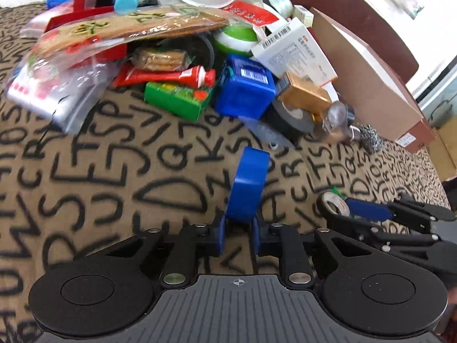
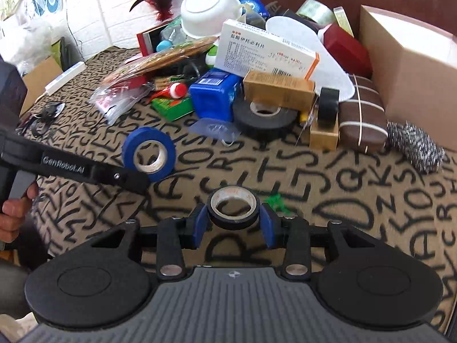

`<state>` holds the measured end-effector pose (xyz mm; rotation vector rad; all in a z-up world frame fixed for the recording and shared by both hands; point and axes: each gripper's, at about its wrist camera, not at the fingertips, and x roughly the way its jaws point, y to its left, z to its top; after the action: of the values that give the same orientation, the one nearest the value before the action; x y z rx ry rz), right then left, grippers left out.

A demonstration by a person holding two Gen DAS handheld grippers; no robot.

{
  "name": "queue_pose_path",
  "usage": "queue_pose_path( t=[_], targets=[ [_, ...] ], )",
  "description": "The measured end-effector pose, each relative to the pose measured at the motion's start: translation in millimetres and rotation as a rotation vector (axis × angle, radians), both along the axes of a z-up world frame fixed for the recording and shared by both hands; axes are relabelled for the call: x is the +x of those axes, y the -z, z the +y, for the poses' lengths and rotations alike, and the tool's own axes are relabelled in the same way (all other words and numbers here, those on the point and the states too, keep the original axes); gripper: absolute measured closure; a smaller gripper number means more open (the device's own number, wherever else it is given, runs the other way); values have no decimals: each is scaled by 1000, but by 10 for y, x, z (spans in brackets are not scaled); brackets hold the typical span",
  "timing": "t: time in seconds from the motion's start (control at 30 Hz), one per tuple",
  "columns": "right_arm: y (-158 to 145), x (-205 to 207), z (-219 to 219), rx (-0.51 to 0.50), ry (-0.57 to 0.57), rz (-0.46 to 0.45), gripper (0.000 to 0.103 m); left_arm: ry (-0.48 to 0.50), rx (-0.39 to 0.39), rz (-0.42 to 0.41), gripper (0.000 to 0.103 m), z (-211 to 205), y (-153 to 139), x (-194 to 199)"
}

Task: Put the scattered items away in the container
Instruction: 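Grasp the blue tape roll with the left gripper while the right gripper grasps a black tape roll, then carry the blue and black tape rolls up over the white box with both grippers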

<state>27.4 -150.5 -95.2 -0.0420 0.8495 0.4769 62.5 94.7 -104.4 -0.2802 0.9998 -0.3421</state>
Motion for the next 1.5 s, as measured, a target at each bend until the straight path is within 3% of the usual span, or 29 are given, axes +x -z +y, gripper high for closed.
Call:
queue_pose_path(
  t=[0.03, 0.13, 0.3, 0.37, 0.5, 0.63, 0.67, 0.8, 0.83, 0.9, 0.97, 1.03, 1.1, 1.13, 1.17, 1.23, 1.33, 1.43, 1.5],
  targets=[
    [2, -26, -5, -2, 0, -2, 51, -14, -1, -6, 65, 13, -15, -46],
    [-37, -56, -19, -1, 17, -22, 50, -58, 8, -37, 47, 52, -65, -118],
    [-85, -44, -28, 3, 33, -53, 50, -111, 7, -81, 39, 110, -146, -108],
    [-65, -27, -34, -4, 44, -45, 56, -144, 29, -82, 32, 141, -142, -56],
    [-32, -29, -85, -6, 62, -29, 60, -183, 37, -62, 36, 246, -76, 30],
    [34, 16, -68, -21, 68, -3, 74, -171, 45, -51, 56, 241, -8, 148],
    [47, 20, -54, -20, 63, 1, 77, -153, 57, -57, 66, 210, -5, 158],
    [109, 37, 16, -25, 55, 13, 79, -124, 135, -83, 76, 71, 20, 194],
    [117, 40, 27, -26, 58, 12, 81, -114, 154, -86, 86, 41, 15, 190],
    [108, 32, 43, -30, 46, 13, 89, -52, 148, -78, 89, 0, -9, 161],
    [91, 15, 48, -25, 15, 16, 91, 24, 131, -68, 90, -54, -26, 89],
    [97, 17, 56, -32, 11, 20, 91, 66, 176, -89, 90, -141, -18, 15],
    [112, 27, 50, -25, 22, 29, 91, 68, 183, -99, 77, -173, -3, -1],
    [111, 27, 51, -25, 24, 30, 91, 63, 169, -97, 64, -172, 1, 4],
    [105, 19, 54, -26, 25, 27, 90, 60, 160, -98, 61, -174, 9, 4],
    [105, 9, 59, -32, 25, 27, 90, 69, 177, -107, 61, -206, 8, -1],
    [118, 9, 41, -21, 35, 32, 90, 79, 227, -118, 86, -260, 6, -27],
    [132, 20, 48, -18, 38, 31, 90, 87, 227, -115, 86, -248, 0, 0],
    [137, 30, 60, -17, 40, 28, 90, 88, 221, -114, 72, -252, 6, 2]
  ],
)
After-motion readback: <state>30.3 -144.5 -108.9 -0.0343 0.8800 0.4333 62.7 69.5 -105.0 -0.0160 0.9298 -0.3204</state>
